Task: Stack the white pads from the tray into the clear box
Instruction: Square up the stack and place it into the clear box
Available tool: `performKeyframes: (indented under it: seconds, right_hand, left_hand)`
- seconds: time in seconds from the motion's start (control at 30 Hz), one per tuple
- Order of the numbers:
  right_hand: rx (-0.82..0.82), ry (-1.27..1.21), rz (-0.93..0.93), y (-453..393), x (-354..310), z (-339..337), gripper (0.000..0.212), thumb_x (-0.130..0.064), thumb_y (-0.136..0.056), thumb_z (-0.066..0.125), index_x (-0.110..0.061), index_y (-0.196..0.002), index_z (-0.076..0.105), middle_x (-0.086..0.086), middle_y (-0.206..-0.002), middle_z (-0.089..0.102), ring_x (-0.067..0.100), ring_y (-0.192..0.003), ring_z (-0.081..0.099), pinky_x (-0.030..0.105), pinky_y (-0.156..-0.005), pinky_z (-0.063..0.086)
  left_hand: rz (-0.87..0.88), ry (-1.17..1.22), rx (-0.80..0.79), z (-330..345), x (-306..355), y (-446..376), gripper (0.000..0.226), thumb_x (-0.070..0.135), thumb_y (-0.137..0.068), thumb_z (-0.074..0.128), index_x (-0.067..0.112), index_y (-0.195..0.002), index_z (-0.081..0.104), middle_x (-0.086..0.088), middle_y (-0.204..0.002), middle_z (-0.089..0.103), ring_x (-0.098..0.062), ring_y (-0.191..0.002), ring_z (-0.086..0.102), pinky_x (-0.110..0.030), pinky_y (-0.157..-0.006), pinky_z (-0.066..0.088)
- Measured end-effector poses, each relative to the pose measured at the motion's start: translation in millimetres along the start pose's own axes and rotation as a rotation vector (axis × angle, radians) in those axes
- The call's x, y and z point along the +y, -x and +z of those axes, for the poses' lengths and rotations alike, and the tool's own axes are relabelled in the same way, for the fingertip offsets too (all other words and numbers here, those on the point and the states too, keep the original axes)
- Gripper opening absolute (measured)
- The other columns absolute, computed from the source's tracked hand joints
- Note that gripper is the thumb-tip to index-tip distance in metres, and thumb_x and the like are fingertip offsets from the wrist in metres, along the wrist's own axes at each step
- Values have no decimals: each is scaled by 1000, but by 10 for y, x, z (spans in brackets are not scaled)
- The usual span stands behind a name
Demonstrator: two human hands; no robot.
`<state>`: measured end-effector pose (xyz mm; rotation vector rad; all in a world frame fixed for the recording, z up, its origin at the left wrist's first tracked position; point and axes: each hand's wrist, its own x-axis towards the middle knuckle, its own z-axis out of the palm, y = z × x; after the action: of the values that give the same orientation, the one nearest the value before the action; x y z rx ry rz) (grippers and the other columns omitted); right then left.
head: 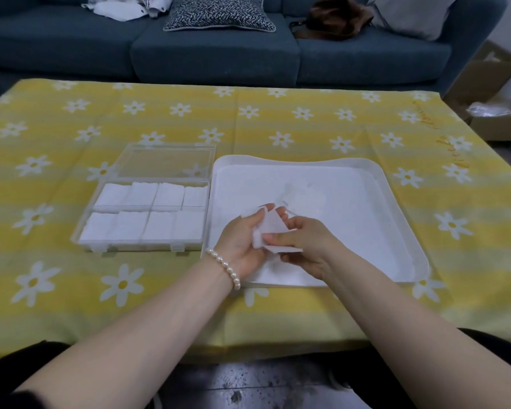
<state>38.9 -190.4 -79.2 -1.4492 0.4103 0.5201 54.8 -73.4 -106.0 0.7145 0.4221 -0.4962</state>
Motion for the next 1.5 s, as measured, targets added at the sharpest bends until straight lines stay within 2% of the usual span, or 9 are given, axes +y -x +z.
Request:
performKeyframes:
  seconds: [0.27,0.43,0.5,0.6,0.8,0.93,1.1,1.33,1.5]
  right_hand:
    - [86,115,-194,51,-118,-76,24,-2,-72,77,-8,-66,54,5,-66,59,14,-55,59,24,-51,47]
    - [-9,-66,-61,61,-90,-21,19,-1,-75,73,-6,-76,55,4,-61,63,12,-51,59,20,-47,46]
    - [0,-24,-79,72,-71,11,20,-1,-74,75,-6,-80,57,5,-67,63,11,-52,60,20,-46,46]
    - [-1,58,-128,78,-48,35,22,-1,-71,77,-9,-78,58,6,-69,63,13,-58,63,21,-49,50]
    - [105,268,-247,75,-163,-59,25,-5,-67,82,-11,-79,61,3,-69,59,12,-64,58,27,-68,51]
    - [272,254,-552,101,-313,-81,25,-5,-67,82,-18,-68,59,-4,-64,56,-1,-52,50,12,-57,44]
    - [295,438,-668,70,-184,43,29,-10,-70,79,-25,-63,55,-11,-60,55,2,-53,48,8,-55,39]
    - [249,660,-734,29,-303,-177,20,-3,-80,67,-22,-79,62,-5,-86,63,4,-73,57,7,-63,39]
    - [-26,1533,-370,-27,-171,-334,29,-29,-71,78,-26,-96,65,-6,-89,47,15,-93,45,23,-76,35]
  left_hand:
    - [26,41,36,-11,88,-5,29,21,-102,36,4,-106,58,-20,-104,66,-33,-103,60,-43,-95,46]
    - [16,-94,-104,74,32,78,77,72,-77,36,5,-107,61,-12,-102,67,-26,-100,61,-40,-102,41]
    - [16,-116,-119,109,9,110,67,65,-68,48,7,-99,59,-10,-98,65,-25,-94,62,-44,-94,45]
    - [32,-150,-61,83,-9,79,24,30,-90,55,8,-96,59,-9,-102,67,-25,-93,65,-43,-76,53]
    - [10,79,31,37,126,24,23,16,-101,38,6,-92,56,-11,-91,64,-23,-82,62,-35,-68,52]
    - [-152,-116,-1,47,170,98,37,43,-95,46,10,-96,61,-5,-82,59,-15,-72,55,-25,-53,52]
    - [-252,-208,-142,192,51,245,69,80,-75,38,20,-94,66,-1,-86,68,-18,-78,64,-33,-72,49]
    - [-206,-279,-152,135,254,268,23,34,-89,55,15,-99,63,-3,-71,58,-14,-62,58,-21,-51,51]
    - [-97,-95,-134,38,448,212,21,14,-97,42,12,-103,62,-8,-79,69,-22,-68,68,-29,-61,58]
